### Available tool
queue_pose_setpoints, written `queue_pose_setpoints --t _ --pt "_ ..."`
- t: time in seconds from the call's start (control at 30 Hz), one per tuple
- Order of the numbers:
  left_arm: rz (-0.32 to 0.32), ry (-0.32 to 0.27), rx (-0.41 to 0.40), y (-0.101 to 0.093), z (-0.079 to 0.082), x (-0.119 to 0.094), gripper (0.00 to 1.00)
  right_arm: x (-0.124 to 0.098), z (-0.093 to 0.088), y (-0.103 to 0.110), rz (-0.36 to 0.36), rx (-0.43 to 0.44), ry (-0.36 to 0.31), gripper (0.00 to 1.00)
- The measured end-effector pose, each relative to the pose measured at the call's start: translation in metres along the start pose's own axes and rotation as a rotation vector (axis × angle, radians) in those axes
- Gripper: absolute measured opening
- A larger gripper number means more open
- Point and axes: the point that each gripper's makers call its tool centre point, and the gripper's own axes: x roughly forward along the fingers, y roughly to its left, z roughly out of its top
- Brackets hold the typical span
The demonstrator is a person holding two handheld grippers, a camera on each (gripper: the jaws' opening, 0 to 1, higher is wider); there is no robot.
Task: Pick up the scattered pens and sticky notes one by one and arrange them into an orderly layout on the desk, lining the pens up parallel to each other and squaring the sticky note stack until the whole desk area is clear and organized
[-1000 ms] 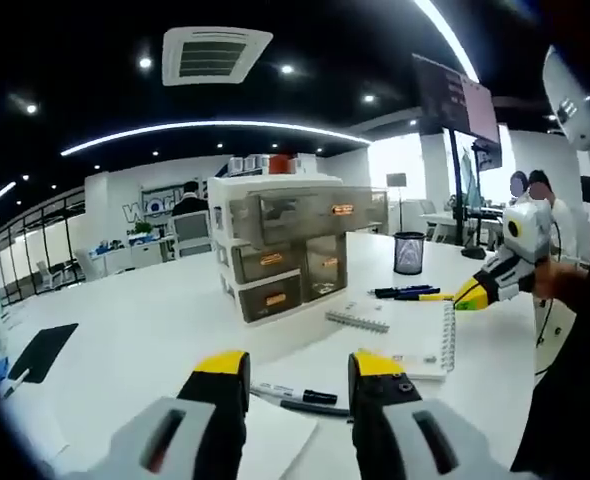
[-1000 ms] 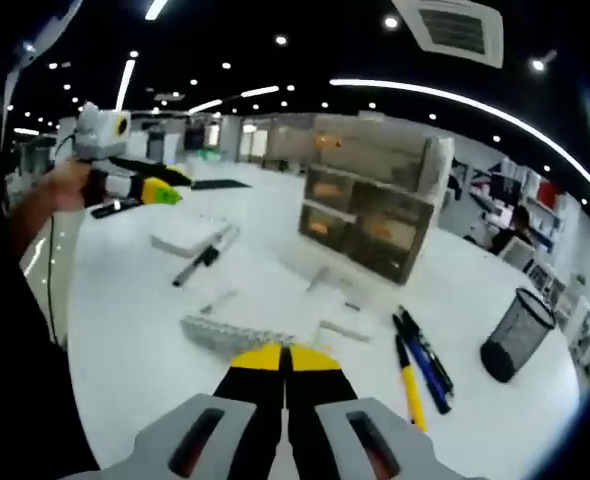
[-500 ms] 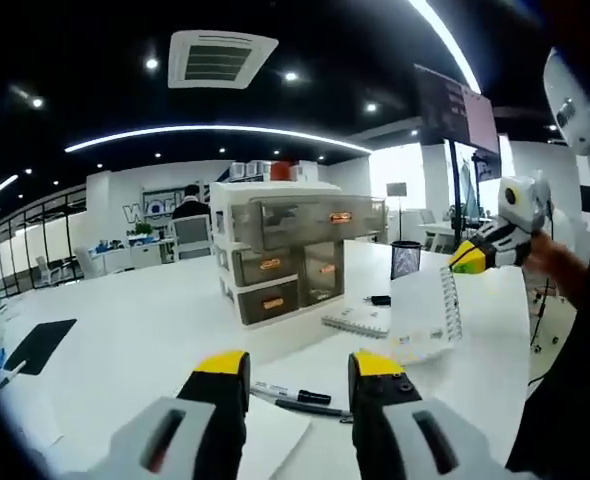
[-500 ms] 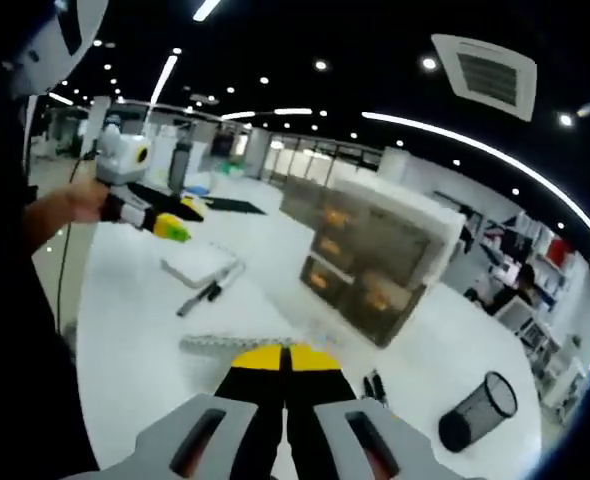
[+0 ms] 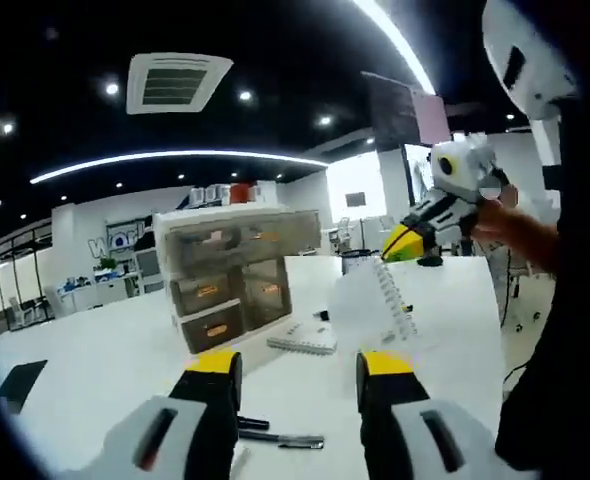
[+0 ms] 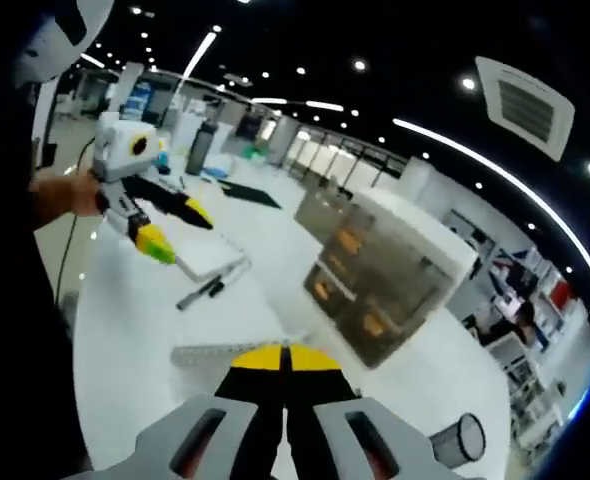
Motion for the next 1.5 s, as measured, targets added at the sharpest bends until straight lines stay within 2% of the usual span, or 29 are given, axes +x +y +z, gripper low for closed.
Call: queue_pose_setpoints --t 0.03,0.13,0.3,0.4,0.5,0.6,0.67,0.8,0.97,1.17,1.23,1.5 --pt "-0.042 -0.007 -0.005 -0.016 -0.003 0.008 0.54 0.001 0.000 0.000 0.003 0.003 0.002 0.00" --pt "-0.099 -0.025 -0.013 -0.039 -0.004 0.023 0.59 0.004 0.001 0.000 0.007 0.008 0.015 0.00" --pt "-0.109 -0.019 -0.026 -0.059 -0.006 0.048 0.59 0.007 0.002 0.000 0.008 0.018 0.036 0.00" --pt "-0.070 -0.009 -0.055 -0.060 -0.013 0.062 0.57 0.008 0.001 -0.001 -0.002 0.031 0.050 0.00" --pt "-0.033 0.006 -0.036 -0.058 -0.019 0.070 0.55 0.009 0.002 0.000 -0.004 0.043 0.053 0.00" --pt "-0.021 0.014 -0.031 -0.060 -0.025 0.076 0.52 0.009 0.002 0.001 -0.004 0.045 0.053 0.00" --pt "-0.017 0.044 -0.023 -0.064 -0.034 0.081 0.49 0.010 0.003 0.003 0.003 0.052 0.052 0.00" --pt "0.013 0.052 0.014 -0.065 -0.038 0.087 0.44 0.010 0.005 0.005 0.007 0.054 0.050 0.00" --pt "0.017 0.064 0.018 -0.063 -0.040 0.088 0.27 0.009 0.006 0.006 0.010 0.061 0.048 0.00" --pt "0.008 0.083 0.026 -0.065 -0.043 0.089 0.21 0.010 0.008 0.010 0.014 0.065 0.042 0.00" --pt "-0.013 0.090 0.024 -0.069 -0.045 0.089 0.16 0.011 0.009 0.012 0.015 0.070 0.035 0.00" --pt "-0.045 0.098 -0.012 -0.070 -0.044 0.090 0.12 0.009 0.009 0.012 0.014 0.093 0.025 0.00"
